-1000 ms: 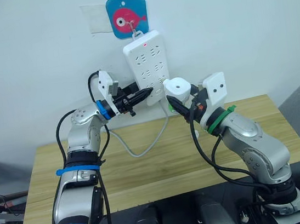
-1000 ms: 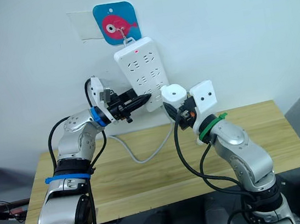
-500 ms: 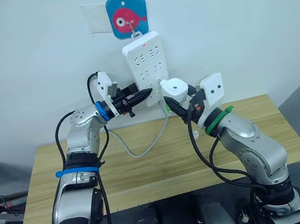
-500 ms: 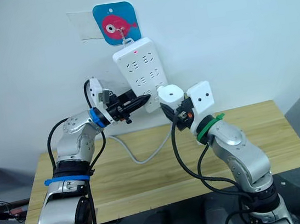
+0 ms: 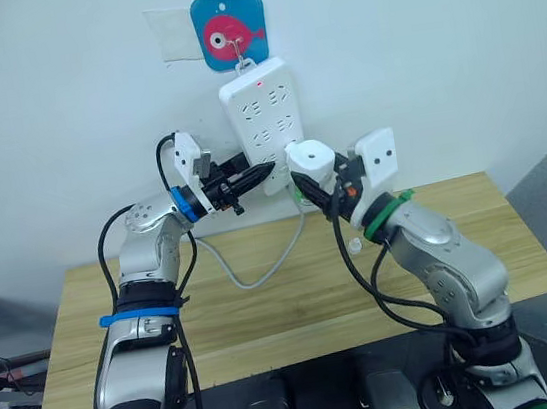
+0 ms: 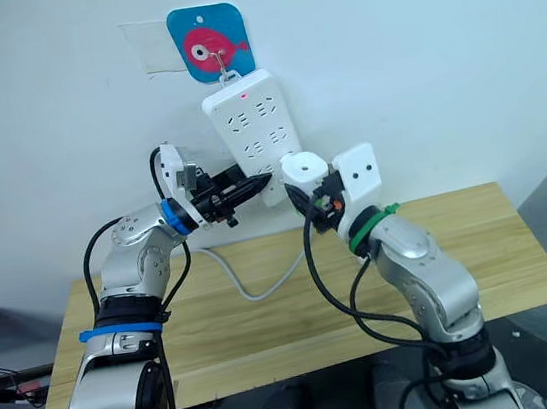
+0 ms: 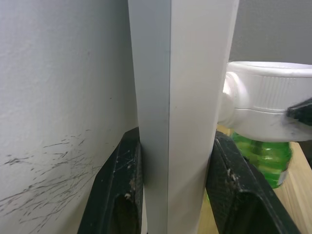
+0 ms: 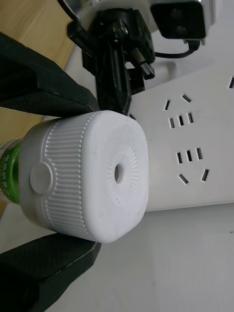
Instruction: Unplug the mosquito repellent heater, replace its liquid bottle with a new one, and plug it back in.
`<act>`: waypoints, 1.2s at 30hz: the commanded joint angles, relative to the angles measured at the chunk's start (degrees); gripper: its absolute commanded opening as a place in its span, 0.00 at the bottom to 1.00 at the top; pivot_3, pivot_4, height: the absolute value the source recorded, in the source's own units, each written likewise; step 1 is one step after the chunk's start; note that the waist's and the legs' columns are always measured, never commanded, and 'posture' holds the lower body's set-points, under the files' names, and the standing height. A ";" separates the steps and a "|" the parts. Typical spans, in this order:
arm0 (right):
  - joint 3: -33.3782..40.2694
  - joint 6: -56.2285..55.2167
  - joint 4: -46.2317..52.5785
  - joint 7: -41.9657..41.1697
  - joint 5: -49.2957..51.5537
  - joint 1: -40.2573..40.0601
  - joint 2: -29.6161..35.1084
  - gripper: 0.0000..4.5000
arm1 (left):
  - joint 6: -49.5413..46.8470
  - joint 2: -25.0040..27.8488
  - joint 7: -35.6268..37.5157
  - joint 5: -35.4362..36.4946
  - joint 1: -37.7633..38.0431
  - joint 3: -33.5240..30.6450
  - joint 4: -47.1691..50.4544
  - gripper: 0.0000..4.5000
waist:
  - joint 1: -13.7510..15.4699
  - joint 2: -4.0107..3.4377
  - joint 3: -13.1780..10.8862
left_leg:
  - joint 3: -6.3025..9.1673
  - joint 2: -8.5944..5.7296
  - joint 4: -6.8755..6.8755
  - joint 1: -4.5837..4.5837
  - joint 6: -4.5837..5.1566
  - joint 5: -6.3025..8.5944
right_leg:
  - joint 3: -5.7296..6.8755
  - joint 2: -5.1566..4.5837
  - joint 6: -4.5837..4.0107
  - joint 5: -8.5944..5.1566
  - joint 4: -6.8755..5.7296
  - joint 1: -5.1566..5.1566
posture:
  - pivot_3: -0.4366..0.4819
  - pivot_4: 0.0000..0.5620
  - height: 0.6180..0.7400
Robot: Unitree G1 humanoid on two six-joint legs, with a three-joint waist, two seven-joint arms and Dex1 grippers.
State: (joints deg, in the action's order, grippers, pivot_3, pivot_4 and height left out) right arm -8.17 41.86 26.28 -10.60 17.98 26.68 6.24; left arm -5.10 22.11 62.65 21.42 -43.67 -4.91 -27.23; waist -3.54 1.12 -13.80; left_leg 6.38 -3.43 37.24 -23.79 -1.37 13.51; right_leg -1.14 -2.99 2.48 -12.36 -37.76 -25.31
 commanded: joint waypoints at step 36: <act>-3.49 -4.50 -2.95 1.45 -8.74 3.50 -5.13 0.99 | 3.24 -2.34 2.25 -1.36 -3.26 0.20 -1.69 0.29 | -0.55 -0.01 -0.01 | 0.18 -0.08 0.50 -0.16 -0.02 0.01 | 0.12 0.03 0.08 -0.04 -0.19 0.01 | 0.36 0.43 1.00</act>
State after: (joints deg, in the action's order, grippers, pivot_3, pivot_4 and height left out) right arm -11.64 38.26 20.19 -8.63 9.05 29.98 1.29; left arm -3.29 20.01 63.82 20.17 -45.41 -5.65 -29.85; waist -4.09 1.11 -13.81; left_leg 6.55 -3.51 37.74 -23.98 -1.40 13.54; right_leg -1.04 -3.00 2.57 -12.42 -37.88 -25.31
